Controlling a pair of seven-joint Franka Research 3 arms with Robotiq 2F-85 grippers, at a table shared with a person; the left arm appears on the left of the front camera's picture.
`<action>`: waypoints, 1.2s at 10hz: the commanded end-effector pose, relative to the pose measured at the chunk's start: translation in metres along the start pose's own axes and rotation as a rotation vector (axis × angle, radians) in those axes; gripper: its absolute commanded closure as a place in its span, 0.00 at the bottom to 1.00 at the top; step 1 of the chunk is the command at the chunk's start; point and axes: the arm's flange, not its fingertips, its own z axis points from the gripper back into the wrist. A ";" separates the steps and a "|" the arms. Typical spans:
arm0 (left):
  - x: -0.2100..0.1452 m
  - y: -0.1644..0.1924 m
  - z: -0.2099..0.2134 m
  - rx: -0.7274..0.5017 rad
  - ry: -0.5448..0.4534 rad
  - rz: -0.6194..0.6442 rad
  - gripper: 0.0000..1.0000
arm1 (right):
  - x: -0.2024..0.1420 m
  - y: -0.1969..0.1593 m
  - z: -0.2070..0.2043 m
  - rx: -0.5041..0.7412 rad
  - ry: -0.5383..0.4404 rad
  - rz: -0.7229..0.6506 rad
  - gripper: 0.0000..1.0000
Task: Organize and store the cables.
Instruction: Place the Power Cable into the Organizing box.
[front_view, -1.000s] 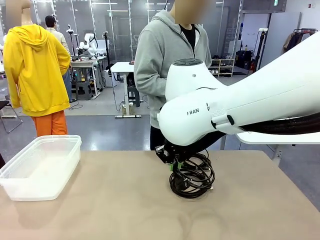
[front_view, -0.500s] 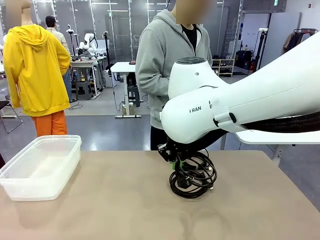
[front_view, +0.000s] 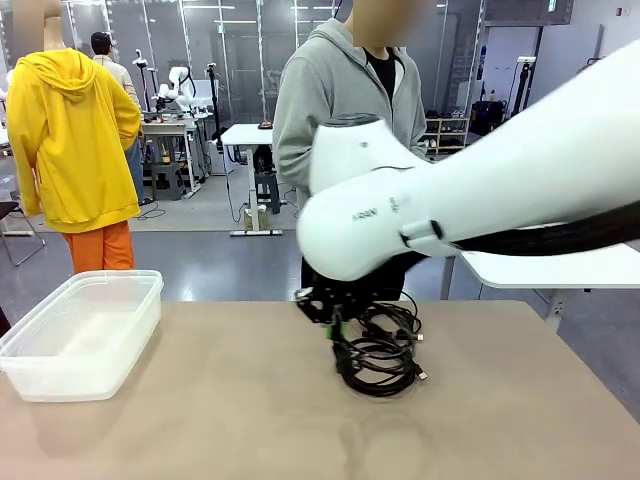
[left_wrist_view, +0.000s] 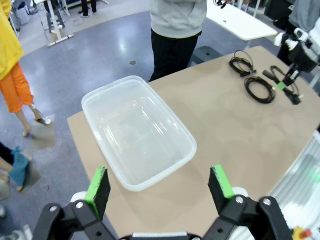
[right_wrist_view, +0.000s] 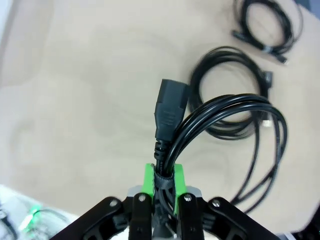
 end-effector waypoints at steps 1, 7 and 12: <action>0.000 0.000 0.000 0.002 0.002 -0.001 0.00 | 0.044 0.061 -0.010 -0.035 0.059 -0.003 0.82; 0.000 0.000 0.000 0.002 0.002 -0.001 0.00 | 0.063 0.158 -0.095 -0.136 0.173 -0.011 0.82; 0.000 0.000 0.000 0.002 0.002 -0.001 0.00 | 0.056 0.180 -0.132 -0.161 0.200 0.035 0.82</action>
